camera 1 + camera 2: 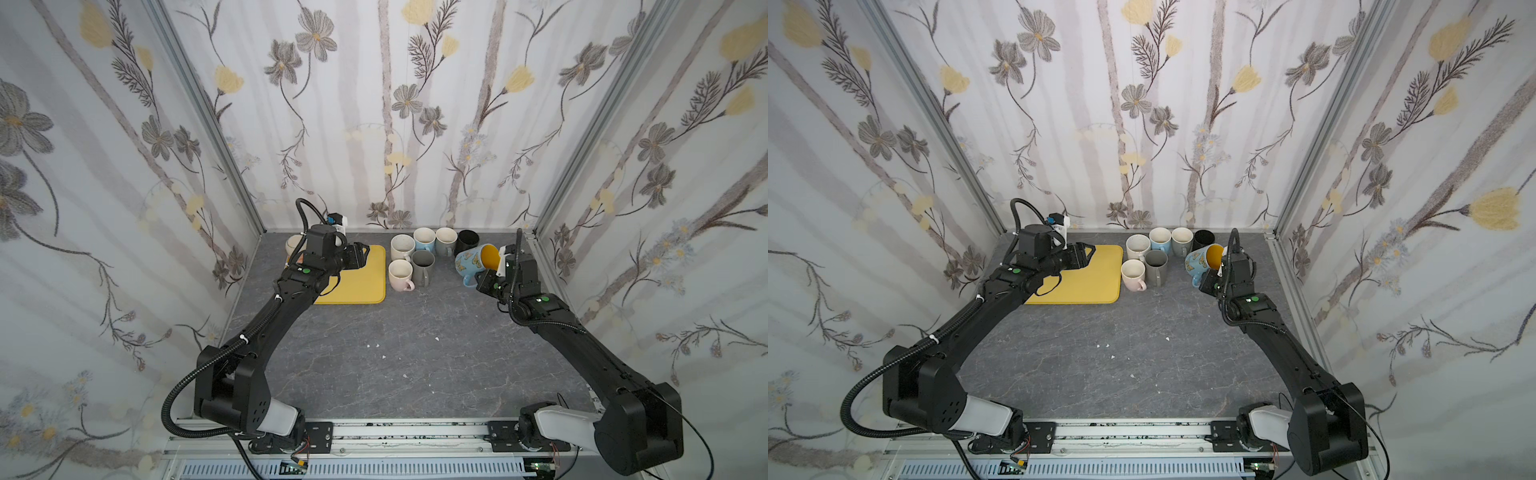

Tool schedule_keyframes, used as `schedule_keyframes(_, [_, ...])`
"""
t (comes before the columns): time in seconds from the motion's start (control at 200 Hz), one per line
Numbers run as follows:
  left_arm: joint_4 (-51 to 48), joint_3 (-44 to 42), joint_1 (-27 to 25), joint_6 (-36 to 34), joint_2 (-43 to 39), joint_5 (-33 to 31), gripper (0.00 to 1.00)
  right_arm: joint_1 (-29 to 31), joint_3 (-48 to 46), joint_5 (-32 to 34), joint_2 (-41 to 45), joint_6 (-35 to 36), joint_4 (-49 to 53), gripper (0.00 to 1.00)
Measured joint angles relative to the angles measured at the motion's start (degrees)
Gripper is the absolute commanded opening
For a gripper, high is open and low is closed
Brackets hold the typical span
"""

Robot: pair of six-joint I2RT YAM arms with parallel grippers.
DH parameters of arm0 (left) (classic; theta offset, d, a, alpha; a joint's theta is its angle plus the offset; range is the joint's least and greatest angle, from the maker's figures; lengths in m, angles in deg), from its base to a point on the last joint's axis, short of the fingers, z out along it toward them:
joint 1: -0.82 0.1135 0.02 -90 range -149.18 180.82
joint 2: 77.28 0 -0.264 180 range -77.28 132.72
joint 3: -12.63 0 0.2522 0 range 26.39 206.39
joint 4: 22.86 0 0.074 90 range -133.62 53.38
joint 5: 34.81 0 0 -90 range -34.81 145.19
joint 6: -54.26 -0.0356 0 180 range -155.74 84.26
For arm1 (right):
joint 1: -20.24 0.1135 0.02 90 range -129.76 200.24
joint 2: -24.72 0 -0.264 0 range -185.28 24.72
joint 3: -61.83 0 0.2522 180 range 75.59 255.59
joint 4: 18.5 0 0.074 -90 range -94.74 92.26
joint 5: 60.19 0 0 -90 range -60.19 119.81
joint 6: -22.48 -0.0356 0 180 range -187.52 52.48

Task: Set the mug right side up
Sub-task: 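Carry the blue butterfly mug beside the grey mug with the right while the left withdraws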

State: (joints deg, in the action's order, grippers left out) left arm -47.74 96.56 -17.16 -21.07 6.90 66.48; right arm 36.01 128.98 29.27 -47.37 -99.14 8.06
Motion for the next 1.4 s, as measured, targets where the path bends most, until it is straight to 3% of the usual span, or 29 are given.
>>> schedule_keyframes(0.175, [-4.5,0.1,-0.4,-2.9,0.3,-5.1,0.60,3.0,2.1,5.0,-4.5,2.8,4.2,0.00])
schedule_keyframes(0.724, [-4.7,-1.8,-1.2,-5.7,-0.6,-13.1,0.66,5.1,12.5,8.7,-21.2,8.3,6.1,0.00])
schedule_keyframes(1.049, [-3.1,-5.5,0.8,-5.6,-3.4,-15.2,0.79,7.0,19.3,9.3,-30.0,10.6,7.5,0.00])
schedule_keyframes(1.304, [0.5,-8.7,3.1,-4.4,-7.3,-15.0,0.99,7.5,22.9,10.1,-33.5,11.2,8.2,0.00])
schedule_keyframes(1.399, [0.7,-9.0,3.6,-4.1,-8.0,-14.8,1.00,7.5,24.4,10.2,-34.8,11.4,8.1,0.02])
